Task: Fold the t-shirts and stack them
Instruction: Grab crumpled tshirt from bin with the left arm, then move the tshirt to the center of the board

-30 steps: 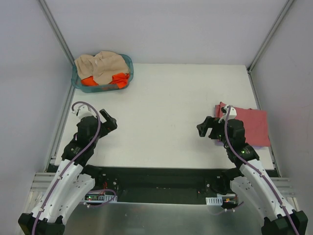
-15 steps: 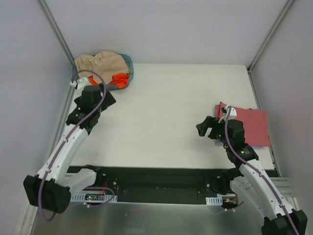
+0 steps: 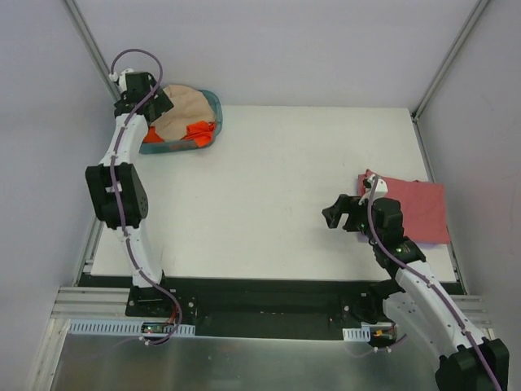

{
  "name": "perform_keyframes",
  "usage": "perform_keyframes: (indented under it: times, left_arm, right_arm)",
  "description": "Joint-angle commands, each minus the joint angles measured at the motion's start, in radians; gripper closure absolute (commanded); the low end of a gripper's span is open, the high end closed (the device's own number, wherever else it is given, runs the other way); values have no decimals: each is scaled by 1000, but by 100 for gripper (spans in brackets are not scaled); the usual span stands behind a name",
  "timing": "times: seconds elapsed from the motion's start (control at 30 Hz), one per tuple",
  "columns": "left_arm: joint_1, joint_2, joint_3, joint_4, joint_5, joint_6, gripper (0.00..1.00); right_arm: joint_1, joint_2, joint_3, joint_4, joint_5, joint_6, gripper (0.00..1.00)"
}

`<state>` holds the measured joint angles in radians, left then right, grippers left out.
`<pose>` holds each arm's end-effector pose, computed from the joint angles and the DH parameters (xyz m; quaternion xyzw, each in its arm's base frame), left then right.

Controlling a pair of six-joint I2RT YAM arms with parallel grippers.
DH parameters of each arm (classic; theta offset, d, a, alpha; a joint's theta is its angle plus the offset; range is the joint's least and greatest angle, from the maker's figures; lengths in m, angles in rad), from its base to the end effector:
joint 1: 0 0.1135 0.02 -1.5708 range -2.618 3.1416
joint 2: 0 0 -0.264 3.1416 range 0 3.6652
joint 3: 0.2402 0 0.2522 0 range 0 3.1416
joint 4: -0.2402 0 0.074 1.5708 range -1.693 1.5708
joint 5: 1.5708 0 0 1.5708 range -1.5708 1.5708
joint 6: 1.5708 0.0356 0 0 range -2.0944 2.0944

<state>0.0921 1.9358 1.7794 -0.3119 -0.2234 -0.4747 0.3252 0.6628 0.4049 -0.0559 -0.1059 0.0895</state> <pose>0.4599 0.0504 0.3321 -0.2928 0.7965 -0.0057 0.5290 0.1581 0.0573 0.2377 -0.1259 0.7985 0.1628 0.5657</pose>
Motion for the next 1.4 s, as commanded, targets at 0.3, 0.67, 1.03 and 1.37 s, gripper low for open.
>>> perform_keyframes:
  times: [0.3, 0.67, 1.03, 1.37]
  left_arm:
    - [12, 433, 463, 0, 276, 9, 59]
    - [9, 65, 336, 2, 269, -10, 100]
    - [-21, -362, 293, 7, 433, -10, 100]
    - [-91, -613, 310, 48, 617, -53, 100]
  right_arm:
    - [3, 70, 23, 36, 34, -53, 4]
    - [5, 3, 14, 37, -9, -42, 4]
    - [5, -60, 5, 36, -23, -37, 4]
    - [3, -32, 8, 47, -49, -23, 4]
